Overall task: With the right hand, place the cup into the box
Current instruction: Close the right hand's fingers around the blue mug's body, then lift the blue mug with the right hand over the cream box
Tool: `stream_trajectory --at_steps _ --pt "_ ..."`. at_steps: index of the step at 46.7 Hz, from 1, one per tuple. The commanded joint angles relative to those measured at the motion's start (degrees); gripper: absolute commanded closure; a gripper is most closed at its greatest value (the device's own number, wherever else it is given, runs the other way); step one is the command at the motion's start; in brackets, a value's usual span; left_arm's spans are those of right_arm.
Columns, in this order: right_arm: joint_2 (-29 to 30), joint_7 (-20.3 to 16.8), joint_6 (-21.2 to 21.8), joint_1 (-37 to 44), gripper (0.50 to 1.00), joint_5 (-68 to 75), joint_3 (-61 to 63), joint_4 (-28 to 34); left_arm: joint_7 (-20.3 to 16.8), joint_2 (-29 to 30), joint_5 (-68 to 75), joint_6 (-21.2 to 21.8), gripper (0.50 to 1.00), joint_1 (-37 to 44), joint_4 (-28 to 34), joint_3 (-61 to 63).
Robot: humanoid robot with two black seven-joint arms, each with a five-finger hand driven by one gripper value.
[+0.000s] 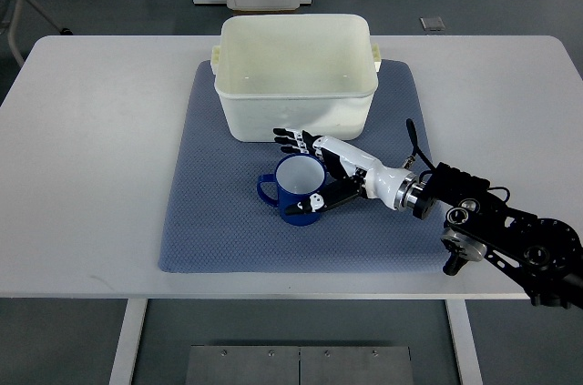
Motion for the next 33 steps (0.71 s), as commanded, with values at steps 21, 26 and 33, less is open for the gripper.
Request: stream_trajectory --at_steps 21,26,33 --pt "1.82 -0.01 0.22 -0.55 0.876 0.13 -0.79 -3.10 0.00 0.00 0.00 0.00 0.500 0.07 0.00 0.00" --pt "1.91 -0.18 0.13 -0.64 1.000 0.39 -0.71 -3.98 0.00 0.00 0.00 0.00 0.500 -0.02 0.00 0.00" --pt "2.44 0.25 -0.13 -0.82 1.000 0.83 -0.09 -5.04 0.00 0.00 0.00 0.00 0.500 -0.02 0.00 0.00"
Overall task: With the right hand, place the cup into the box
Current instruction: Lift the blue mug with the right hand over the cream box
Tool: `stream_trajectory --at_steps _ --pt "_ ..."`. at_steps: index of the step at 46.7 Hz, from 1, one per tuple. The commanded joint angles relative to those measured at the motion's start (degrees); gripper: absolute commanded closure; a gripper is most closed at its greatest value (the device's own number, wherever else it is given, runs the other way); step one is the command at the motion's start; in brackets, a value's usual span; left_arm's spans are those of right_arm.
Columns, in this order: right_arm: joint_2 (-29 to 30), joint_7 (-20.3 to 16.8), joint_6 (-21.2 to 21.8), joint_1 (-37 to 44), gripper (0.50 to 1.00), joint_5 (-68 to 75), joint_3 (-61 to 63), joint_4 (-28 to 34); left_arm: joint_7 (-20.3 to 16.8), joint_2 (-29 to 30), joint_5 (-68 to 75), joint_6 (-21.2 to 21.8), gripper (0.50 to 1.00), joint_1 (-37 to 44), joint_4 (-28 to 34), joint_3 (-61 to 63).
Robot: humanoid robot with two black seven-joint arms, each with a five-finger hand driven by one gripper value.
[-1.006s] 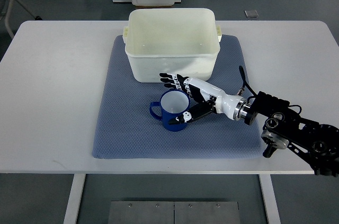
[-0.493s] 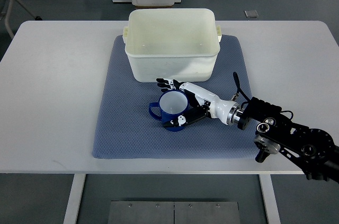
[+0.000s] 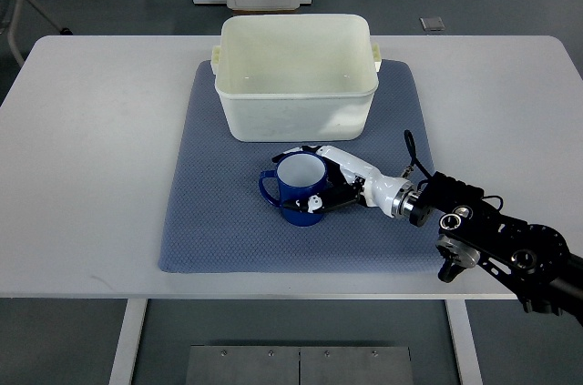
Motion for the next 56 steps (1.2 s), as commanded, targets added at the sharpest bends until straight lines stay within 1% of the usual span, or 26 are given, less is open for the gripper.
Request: stream_trajectory --at_steps 1,9,21,30,43,52,56 --pt "-0.06 0.43 -0.14 0.08 1.000 0.25 0.33 -0.01 0.00 0.00 -0.01 0.00 0.500 0.00 0.00 0.00" --pt "-0.67 2.10 -0.06 0.70 1.000 1.22 0.50 1.83 0.00 0.00 -0.01 0.00 0.500 0.00 0.00 0.00" --pt "-5.50 2.02 0.12 1.57 1.000 1.57 2.79 8.51 0.00 0.00 -0.01 0.00 0.500 0.00 0.00 0.00" --pt "-8.32 1.40 0.91 2.89 1.000 2.01 6.39 11.68 0.00 0.00 -0.01 0.00 0.500 0.09 0.00 0.00" --pt "-8.85 -2.90 2.67 5.79 1.000 2.72 13.86 12.74 0.00 0.00 -0.01 0.00 0.500 0.00 0.00 0.00" --pt "-8.41 -6.94 2.58 9.04 1.000 3.59 17.11 12.74 0.00 0.00 -0.01 0.00 0.500 0.09 0.00 0.00" --pt "-8.06 -8.79 1.88 10.28 1.000 3.59 17.99 12.30 0.00 0.00 -0.01 0.00 0.500 0.00 0.00 0.00"
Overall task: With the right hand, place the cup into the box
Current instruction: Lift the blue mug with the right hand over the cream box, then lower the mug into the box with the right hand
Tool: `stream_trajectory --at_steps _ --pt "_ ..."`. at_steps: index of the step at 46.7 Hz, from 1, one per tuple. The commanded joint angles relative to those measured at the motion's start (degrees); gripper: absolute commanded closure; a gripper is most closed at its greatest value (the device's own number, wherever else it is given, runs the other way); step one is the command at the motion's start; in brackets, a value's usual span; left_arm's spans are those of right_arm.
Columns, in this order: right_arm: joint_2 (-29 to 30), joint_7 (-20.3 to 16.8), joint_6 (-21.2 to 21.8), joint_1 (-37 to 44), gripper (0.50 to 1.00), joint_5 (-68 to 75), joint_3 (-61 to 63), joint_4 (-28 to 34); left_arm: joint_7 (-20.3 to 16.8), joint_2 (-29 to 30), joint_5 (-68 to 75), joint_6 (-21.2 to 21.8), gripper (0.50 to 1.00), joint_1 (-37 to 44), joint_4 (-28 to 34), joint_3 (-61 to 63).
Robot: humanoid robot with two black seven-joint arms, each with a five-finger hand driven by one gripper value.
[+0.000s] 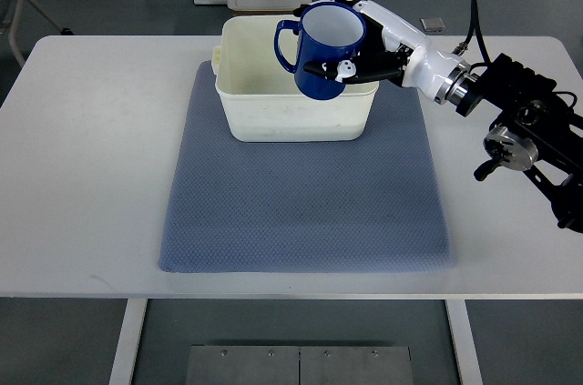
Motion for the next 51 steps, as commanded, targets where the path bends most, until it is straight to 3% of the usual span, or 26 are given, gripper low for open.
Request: stream_trajectory --at_steps 1,25,51 --pt "0.32 -1.64 -0.70 1.01 1.000 0.12 0.63 -0.71 0.00 0.00 0.09 -0.01 0.500 0.07 0.00 0.00" --pt "9.63 -4.90 -10.89 6.81 1.000 0.04 0.10 -14.95 0.00 0.00 0.00 -0.01 0.500 -0.02 0.00 0.00" --pt "12.27 -4.99 -18.36 6.19 1.000 0.04 -3.59 -17.24 0.00 0.00 0.00 -0.01 0.500 -0.02 0.00 0.00"
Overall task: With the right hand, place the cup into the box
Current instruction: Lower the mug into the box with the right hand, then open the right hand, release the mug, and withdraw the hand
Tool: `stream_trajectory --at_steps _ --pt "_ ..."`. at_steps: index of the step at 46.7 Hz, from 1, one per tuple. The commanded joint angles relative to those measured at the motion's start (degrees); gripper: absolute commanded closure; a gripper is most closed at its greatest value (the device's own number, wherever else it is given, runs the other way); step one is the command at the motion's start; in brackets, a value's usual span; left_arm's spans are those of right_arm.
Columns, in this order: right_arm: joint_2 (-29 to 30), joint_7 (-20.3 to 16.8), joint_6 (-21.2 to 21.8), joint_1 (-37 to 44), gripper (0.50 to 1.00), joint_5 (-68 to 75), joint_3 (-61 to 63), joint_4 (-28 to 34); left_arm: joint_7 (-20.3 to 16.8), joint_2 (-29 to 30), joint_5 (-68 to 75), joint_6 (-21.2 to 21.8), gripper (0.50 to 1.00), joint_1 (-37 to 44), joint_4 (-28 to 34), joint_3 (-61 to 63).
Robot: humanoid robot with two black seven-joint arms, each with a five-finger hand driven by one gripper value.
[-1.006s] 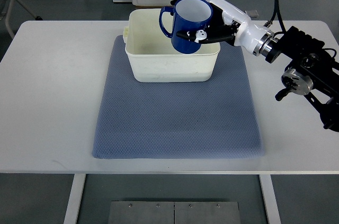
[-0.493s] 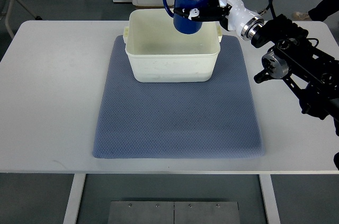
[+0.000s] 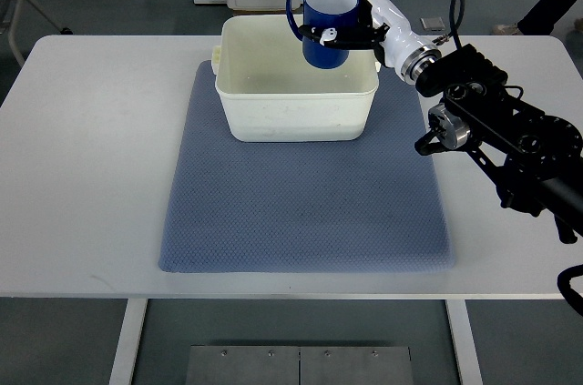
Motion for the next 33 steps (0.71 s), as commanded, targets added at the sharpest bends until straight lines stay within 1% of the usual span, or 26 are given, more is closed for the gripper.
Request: stream_trajectory --at_steps 1,20,21,22,23,26,27,33 --pt "0.11 0.01 -0.07 -0.05 1.000 0.00 -0.35 0.01 0.00 0.00 -0.01 0.00 0.500 -0.01 0.00 0.00" --pt "0.03 0.54 -0.07 -0.93 1.000 0.00 -0.79 0.01 0.00 0.00 -0.01 0.00 0.500 -0.01 0.00 0.00" --pt "0.03 0.54 -0.07 -0.93 0.984 0.00 -0.79 0.01 0.00 0.00 -0.01 0.00 0.500 -0.01 0.00 0.00" --pt "0.03 0.54 -0.07 -0.93 0.938 0.00 -0.79 0.01 0.00 0.00 -0.01 0.00 0.500 -0.01 0.00 0.00" --pt "0.03 0.54 -0.07 -0.93 0.888 0.00 -0.79 0.01 0.00 0.00 -0.01 0.00 0.500 -0.01 0.00 0.00" --pt "0.03 0.54 -0.07 -0.93 0.704 0.00 -0.96 0.01 0.00 0.00 -0.01 0.00 0.500 0.00 0.00 0.00" --pt "0.03 0.54 -0.07 -0.93 0.664 0.00 -1.05 0.01 0.00 0.00 -0.01 0.00 0.500 -0.01 0.00 0.00" --pt "0.03 0.71 0.02 -0.93 0.515 0.09 -1.49 0.01 0.00 0.00 -0.01 0.00 0.500 -0.01 0.00 0.00"
